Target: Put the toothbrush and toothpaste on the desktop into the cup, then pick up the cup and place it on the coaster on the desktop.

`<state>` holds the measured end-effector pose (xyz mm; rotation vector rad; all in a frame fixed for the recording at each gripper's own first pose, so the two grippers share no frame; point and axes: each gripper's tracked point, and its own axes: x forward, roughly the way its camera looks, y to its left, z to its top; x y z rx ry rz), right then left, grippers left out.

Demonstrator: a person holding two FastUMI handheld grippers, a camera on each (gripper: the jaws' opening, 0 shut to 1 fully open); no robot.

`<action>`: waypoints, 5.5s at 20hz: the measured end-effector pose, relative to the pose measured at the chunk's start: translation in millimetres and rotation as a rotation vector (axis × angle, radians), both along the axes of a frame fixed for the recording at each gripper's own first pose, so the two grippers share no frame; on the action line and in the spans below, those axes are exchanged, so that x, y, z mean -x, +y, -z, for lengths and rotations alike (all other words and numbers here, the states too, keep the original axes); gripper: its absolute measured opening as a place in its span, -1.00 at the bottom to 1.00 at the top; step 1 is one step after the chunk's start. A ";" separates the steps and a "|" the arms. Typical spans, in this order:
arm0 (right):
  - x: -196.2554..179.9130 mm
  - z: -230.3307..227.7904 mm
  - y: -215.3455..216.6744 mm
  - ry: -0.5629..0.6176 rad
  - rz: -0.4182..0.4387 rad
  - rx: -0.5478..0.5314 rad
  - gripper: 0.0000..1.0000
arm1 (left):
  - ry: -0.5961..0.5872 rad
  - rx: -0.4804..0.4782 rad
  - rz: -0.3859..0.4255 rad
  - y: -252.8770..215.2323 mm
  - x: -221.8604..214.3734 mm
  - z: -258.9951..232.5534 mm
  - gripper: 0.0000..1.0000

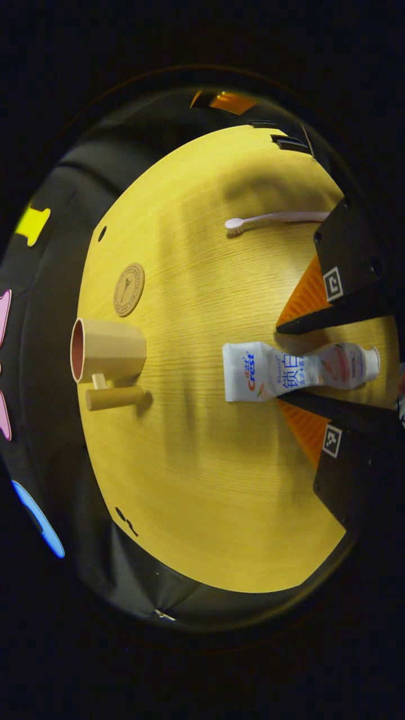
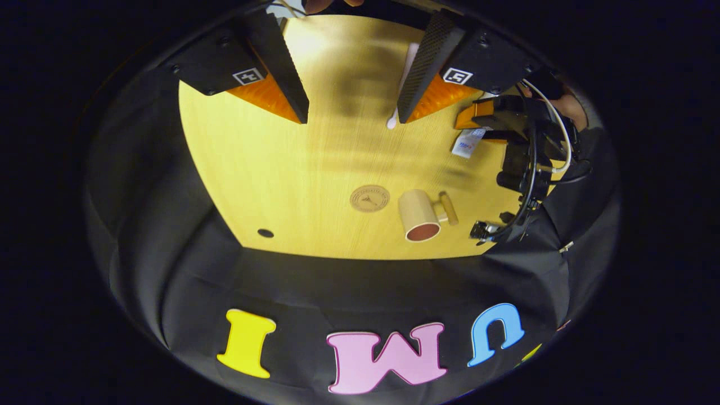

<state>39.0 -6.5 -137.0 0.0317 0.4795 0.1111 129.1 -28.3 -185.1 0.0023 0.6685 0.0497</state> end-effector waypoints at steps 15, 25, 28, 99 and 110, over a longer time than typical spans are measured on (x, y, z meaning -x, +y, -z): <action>-8.8 104.4 66.6 0.350 0.014 0.009 0.53 | -0.107 -0.007 0.180 24.5 38.1 -36.9 -0.57; -19.4 114.8 71.8 0.349 0.020 0.046 -0.68 | -0.215 0.089 0.114 61.7 74.0 -67.7 -0.67; -18.6 114.2 74.1 0.305 -0.050 0.057 -0.87 | -0.260 0.118 0.137 54.6 73.9 -79.7 -0.57; -277.3 -174.7 125.7 -0.510 -0.244 -0.700 -0.89 | -0.612 0.213 0.019 40.9 39.4 -183.9 0.45; -289.8 -124.2 143.3 -0.504 -0.314 -0.519 -0.88 | -0.555 0.224 -0.050 41.4 50.7 -156.8 0.46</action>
